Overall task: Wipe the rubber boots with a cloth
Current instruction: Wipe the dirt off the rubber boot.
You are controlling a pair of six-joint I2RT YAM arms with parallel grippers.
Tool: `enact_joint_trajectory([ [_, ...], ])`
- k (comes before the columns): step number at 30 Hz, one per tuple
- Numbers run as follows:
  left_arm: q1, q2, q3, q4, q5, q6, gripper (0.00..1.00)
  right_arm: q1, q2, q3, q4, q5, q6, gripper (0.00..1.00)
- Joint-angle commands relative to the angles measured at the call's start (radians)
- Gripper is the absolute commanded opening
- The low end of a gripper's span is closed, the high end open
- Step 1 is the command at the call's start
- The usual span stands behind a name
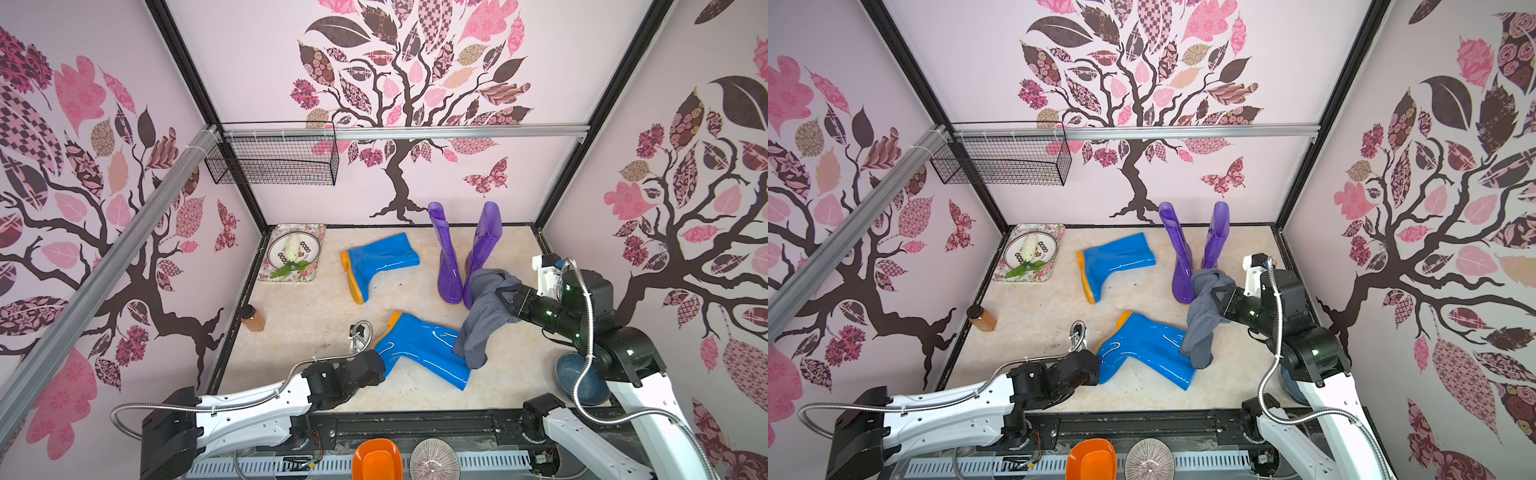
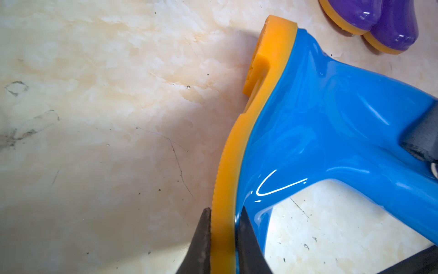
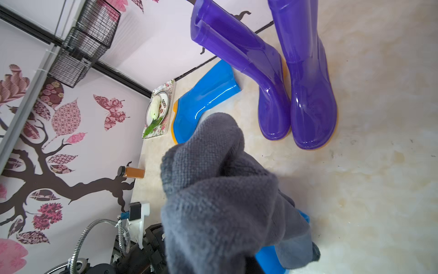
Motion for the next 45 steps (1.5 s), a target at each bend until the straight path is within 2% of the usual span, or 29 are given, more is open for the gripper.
enact_joint_trajectory([
  [1, 0.023, 0.022, 0.014, -0.145, -0.077, 0.058, 0.11, 0.001, 0.054, -0.148, 0.113, -0.213, 0.01, 0.0],
  [3, 0.023, 0.058, 0.025, -0.145, -0.069, 0.063, 0.08, 0.046, 0.108, -0.237, 0.258, -0.271, 0.046, 0.0],
  [7, 0.023, 0.12, 0.042, -0.152, -0.06, 0.05, 0.01, 0.31, 0.258, -0.25, 0.459, -0.08, -0.002, 0.0],
  [8, 0.023, 0.126, 0.038, -0.149, -0.06, 0.047, 0.0, 0.346, 0.301, -0.238, 0.479, -0.038, 0.009, 0.0],
  [9, 0.023, 0.131, 0.036, -0.144, -0.06, 0.046, 0.0, 0.362, 0.357, -0.238, 0.523, -0.048, 0.033, 0.0],
  [10, 0.021, 0.135, 0.032, -0.14, -0.06, 0.043, 0.0, 0.363, 0.405, -0.255, 0.6, -0.091, 0.058, 0.0],
  [13, 0.021, 0.133, 0.028, -0.14, -0.055, 0.038, 0.0, 0.363, 0.548, -0.287, 0.739, -0.033, 0.078, 0.0],
  [18, 0.021, 0.117, 0.019, -0.136, -0.044, 0.044, 0.0, 0.359, 0.827, -0.171, 0.719, 0.024, 0.039, 0.0],
  [21, 0.017, 0.111, 0.019, -0.141, -0.041, 0.042, 0.0, 0.327, 0.942, -0.162, 0.77, -0.001, 0.059, 0.0],
  [23, 0.017, 0.106, 0.016, -0.14, -0.047, 0.039, 0.0, 0.325, 0.976, -0.142, 0.705, 0.088, 0.05, 0.0],
  [25, 0.017, 0.096, 0.016, -0.149, -0.049, 0.033, 0.0, 0.323, 0.96, -0.149, 0.557, 0.304, 0.098, 0.0],
  [28, 0.017, 0.074, 0.008, -0.146, -0.055, 0.033, 0.0, 0.32, 0.849, -0.254, 0.442, 0.526, 0.165, 0.0],
  [31, 0.017, 0.051, -0.003, -0.134, -0.057, 0.037, 0.0, 0.321, 0.65, -0.403, 0.407, 0.63, 0.191, 0.0],
  [35, 0.018, 0.064, 0.001, -0.136, -0.053, 0.034, 0.02, 0.333, 0.389, -0.509, 0.326, 0.607, 0.163, 0.0],
  [38, 0.017, 0.082, 0.006, -0.132, -0.048, 0.028, 0.03, 0.418, 0.263, -0.542, 0.228, 0.593, 0.234, 0.0],
  [41, 0.017, 0.095, 0.02, -0.133, -0.053, 0.031, 0.03, 0.557, 0.237, -0.568, 0.219, 0.564, 0.32, 0.0],
  [45, 0.018, 0.099, 0.04, -0.137, -0.059, 0.039, 0.04, 0.719, 0.313, -0.543, 0.345, 0.427, 0.334, 0.0],
])
